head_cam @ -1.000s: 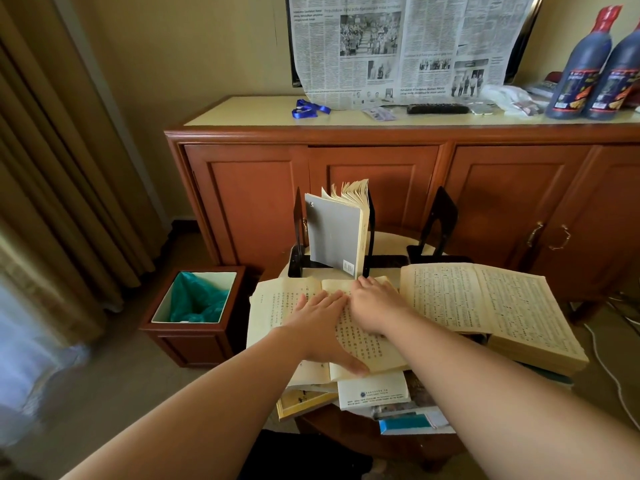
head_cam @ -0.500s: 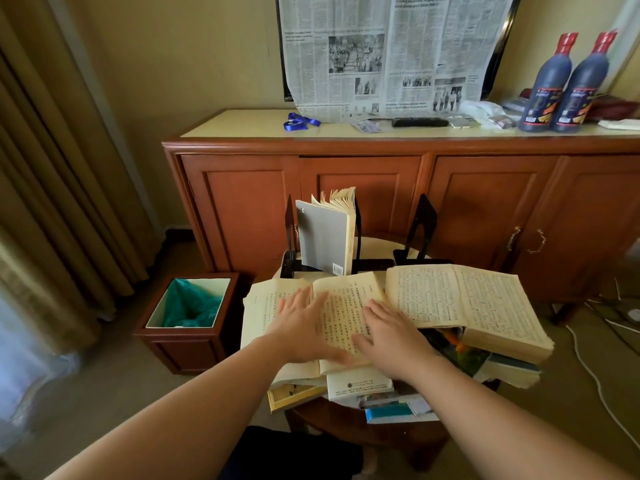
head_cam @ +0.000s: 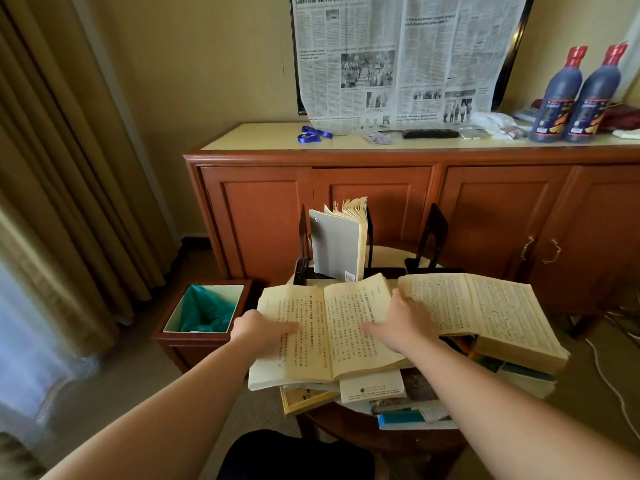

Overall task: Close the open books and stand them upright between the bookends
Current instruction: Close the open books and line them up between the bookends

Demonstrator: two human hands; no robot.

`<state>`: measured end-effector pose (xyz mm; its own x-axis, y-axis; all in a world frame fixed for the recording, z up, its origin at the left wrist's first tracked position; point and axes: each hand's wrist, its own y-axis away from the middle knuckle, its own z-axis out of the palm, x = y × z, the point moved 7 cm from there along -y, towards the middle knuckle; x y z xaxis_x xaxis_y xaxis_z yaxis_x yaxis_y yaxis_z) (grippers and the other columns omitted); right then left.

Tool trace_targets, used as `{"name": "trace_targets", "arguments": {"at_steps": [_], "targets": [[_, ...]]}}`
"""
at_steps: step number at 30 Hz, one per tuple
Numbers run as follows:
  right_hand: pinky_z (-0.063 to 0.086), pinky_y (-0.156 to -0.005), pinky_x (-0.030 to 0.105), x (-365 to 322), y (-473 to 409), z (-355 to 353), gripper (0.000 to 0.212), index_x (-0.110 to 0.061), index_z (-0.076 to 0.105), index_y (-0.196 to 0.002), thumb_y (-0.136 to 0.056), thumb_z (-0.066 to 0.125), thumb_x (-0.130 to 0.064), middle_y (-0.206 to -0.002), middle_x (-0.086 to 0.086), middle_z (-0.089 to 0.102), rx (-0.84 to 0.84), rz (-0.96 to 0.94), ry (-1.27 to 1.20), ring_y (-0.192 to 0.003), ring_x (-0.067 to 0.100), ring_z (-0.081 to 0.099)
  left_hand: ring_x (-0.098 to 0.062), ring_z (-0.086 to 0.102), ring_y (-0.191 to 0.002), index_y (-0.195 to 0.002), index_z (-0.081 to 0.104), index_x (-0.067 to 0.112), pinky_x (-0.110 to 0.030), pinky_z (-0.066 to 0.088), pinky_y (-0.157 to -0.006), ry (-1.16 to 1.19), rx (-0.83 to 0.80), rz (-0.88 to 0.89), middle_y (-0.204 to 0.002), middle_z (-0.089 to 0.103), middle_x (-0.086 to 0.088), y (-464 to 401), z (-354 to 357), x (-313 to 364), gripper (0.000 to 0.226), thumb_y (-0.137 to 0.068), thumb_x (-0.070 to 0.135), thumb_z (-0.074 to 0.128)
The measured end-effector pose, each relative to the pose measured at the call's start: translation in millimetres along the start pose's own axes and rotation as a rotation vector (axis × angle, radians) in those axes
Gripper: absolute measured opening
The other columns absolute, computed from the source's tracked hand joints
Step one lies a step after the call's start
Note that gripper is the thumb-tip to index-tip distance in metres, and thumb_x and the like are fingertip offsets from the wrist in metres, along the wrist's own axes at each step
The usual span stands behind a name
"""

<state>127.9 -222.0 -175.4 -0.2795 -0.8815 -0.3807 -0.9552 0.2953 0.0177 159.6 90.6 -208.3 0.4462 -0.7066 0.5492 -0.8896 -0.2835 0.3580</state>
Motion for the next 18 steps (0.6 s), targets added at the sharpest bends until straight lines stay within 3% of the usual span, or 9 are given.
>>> {"name": "trace_targets", "arguments": {"at_steps": [5,8,11,15,18], "targets": [[0.060,-0.078,0.040,1.2,-4.5,-0.6,0.069,-0.028,0.047,-0.108,-0.065,0.085,-0.066,-0.106,-0.004,0.060,-0.042,0.009,-0.073,-0.098,0.021,0.060,-0.019,0.072,-0.089,-0.120,0.048,0.023,-0.038,0.063,-0.070,0.275,-0.018,0.145,-0.107,0.069,-0.002,13.7,-23.5,21.3,0.054,-0.084,0.034,0.086],[0.054,-0.070,0.033,0.9,-4.4,-4.4,0.068,-0.027,0.040,-0.111,-0.071,0.085,-0.060,-0.109,-0.005,0.058,-0.052,0.016,-0.131,-0.099,0.021,0.058,-0.024,0.076,-0.090,-0.118,0.050,0.024,-0.045,0.066,-0.071,0.428,-0.102,0.273,-0.108,0.071,-0.003,27.7,-32.4,38.9,0.045,-0.088,0.023,0.083],[0.049,-0.059,0.027,0.1,-5.0,-12.6,0.068,-0.025,0.044,-0.120,-0.074,0.086,-0.054,-0.109,-0.005,0.062,-0.003,0.016,-0.274,-0.089,0.014,0.061,-0.028,0.078,-0.093,-0.123,0.056,0.020,-0.053,0.065,-0.079,0.628,-0.188,0.391,-0.111,0.076,-0.008,44.5,-42.2,49.5,0.042,-0.089,0.014,0.081],[0.057,-0.082,0.039,5.7,-3.3,-24.9,0.083,-0.025,0.040,-0.135,-0.074,0.086,-0.057,-0.117,-0.006,0.065,-0.030,0.085,-0.610,-0.098,0.018,0.065,-0.038,0.074,-0.108,-0.131,0.061,0.011,-0.058,0.061,-0.087,0.880,-0.408,0.484,-0.121,0.075,-0.017,59.4,-55.3,57.9,0.041,-0.093,0.000,0.071],[0.056,-0.087,0.041,0.6,-2.4,-36.7,0.052,-0.026,0.057,-0.130,-0.086,0.082,-0.038,-0.119,-0.007,0.070,-0.082,0.058,-0.873,-0.102,0.013,0.066,-0.036,0.073,-0.111,-0.134,0.062,0.014,-0.056,0.062,-0.085,0.941,-0.411,0.505,-0.124,0.074,-0.013,60.9,-66.2,61.2,0.042,-0.094,0.001,0.068]]}}
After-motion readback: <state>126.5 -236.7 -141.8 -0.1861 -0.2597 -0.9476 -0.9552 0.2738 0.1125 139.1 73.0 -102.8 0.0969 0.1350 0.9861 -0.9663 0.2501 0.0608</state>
